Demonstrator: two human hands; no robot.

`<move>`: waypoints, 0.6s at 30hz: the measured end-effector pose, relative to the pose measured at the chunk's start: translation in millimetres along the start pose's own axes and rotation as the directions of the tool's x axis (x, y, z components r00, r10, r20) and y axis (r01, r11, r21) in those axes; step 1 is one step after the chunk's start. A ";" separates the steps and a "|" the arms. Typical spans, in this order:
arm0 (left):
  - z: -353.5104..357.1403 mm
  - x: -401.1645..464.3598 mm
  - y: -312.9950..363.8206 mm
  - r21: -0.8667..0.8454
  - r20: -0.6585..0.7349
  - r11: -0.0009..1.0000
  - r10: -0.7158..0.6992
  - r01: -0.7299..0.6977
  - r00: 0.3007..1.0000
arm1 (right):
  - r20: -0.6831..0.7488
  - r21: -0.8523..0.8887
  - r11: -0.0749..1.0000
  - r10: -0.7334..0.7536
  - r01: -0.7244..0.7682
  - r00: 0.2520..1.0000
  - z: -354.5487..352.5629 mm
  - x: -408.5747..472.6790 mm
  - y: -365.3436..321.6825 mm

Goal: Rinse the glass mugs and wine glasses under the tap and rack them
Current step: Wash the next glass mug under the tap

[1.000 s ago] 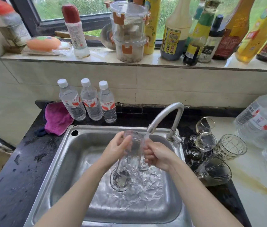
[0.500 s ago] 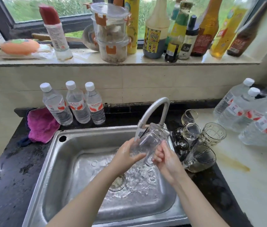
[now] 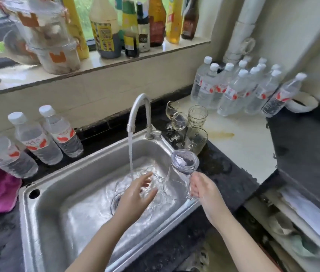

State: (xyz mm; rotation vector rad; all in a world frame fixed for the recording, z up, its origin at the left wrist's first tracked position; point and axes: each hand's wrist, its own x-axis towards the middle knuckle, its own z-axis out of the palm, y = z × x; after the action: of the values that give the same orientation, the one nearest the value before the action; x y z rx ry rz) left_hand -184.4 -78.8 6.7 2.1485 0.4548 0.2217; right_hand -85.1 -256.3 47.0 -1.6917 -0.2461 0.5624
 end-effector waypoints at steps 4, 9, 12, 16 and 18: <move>36.3 -12.9 26.8 0.039 0.178 0.988 0.140 -0.149 0.974 | -0.214 0.058 0.998 -0.001 0.013 0.977 -41.7 -45.7 8.4; 108.8 -31.3 72.1 -0.019 0.469 0.948 0.289 -0.318 0.835 | -0.508 0.134 0.991 0.064 0.006 0.859 -101.4 -124.0 35.5; 159.4 -51.1 105.7 -0.059 0.600 0.899 0.380 -0.434 0.704 | -0.670 0.174 0.985 0.111 0.009 0.734 -137.6 -185.1 57.9; 229.2 -97.3 151.4 -0.108 0.744 0.823 0.439 -0.557 0.504 | -0.819 0.281 0.958 0.211 0.052 0.534 -179.5 -279.2 85.7; 262.7 -127.2 172.2 -0.125 0.781 0.799 0.445 -0.589 0.438 | -0.855 0.289 0.956 0.235 0.049 0.461 -199.3 -327.9 99.4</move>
State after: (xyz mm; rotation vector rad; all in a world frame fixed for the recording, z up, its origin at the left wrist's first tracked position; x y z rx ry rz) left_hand -175.3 -417.4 -3.5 2.2320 -0.7691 -0.4584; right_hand -282.4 -600.1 46.7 -1.5064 0.6878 -0.2804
